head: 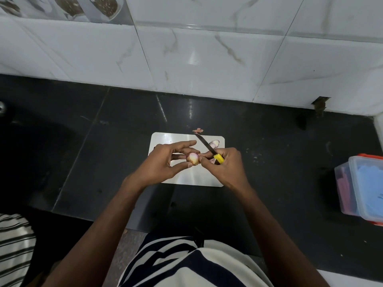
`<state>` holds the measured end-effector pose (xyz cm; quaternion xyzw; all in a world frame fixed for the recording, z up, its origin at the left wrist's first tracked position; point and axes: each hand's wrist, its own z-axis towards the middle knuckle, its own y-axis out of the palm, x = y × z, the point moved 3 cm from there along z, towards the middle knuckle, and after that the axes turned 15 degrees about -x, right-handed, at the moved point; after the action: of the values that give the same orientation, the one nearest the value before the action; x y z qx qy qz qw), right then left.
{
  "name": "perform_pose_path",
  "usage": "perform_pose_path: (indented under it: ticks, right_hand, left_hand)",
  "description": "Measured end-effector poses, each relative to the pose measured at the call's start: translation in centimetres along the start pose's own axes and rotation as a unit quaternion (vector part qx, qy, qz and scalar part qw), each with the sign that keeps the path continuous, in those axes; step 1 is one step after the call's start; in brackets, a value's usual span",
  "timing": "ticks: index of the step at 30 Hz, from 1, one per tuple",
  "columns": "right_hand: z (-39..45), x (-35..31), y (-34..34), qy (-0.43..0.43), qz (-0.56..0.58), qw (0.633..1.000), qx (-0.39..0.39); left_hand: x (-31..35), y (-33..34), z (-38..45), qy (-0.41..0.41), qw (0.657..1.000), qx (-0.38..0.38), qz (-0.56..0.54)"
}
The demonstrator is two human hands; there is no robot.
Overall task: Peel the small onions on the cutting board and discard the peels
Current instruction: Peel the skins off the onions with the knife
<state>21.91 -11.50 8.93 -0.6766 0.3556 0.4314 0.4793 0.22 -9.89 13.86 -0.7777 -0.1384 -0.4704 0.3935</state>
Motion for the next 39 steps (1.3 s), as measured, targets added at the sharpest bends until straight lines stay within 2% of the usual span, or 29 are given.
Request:
perform_pose_path:
  ticks: [4,11,15,31,35,39]
  right_hand:
    - [-0.3,-0.6,0.3,-0.008,0.024,1.000,-0.002]
    - [-0.2,-0.8,1.0,0.029,0.060,0.998,0.015]
    - [-0.2,-0.8,1.0,0.033,0.051,0.997,0.038]
    - [-0.7,-1.4,1.0,0.040,0.026,0.998,0.041]
    - [-0.7,-2.0,1.3,0.046,-0.025,0.997,0.059]
    - [-0.6,-2.7,1.3,0.053,-0.157,0.985,0.056]
  left_hand:
    - [0.3,0.1,-0.5,0.018,0.999,0.007,0.041]
    - [0.2,0.2,-0.8,0.029,0.993,0.017,0.117]
    - [0.0,0.3,-0.8,0.017,0.992,0.010,0.121]
    - [0.8,0.0,-0.7,0.021,0.991,0.029,0.128]
    - [0.7,0.3,-0.6,0.010,0.989,0.027,0.145]
    - [0.5,0.5,-0.7,0.006,0.990,0.021,0.140]
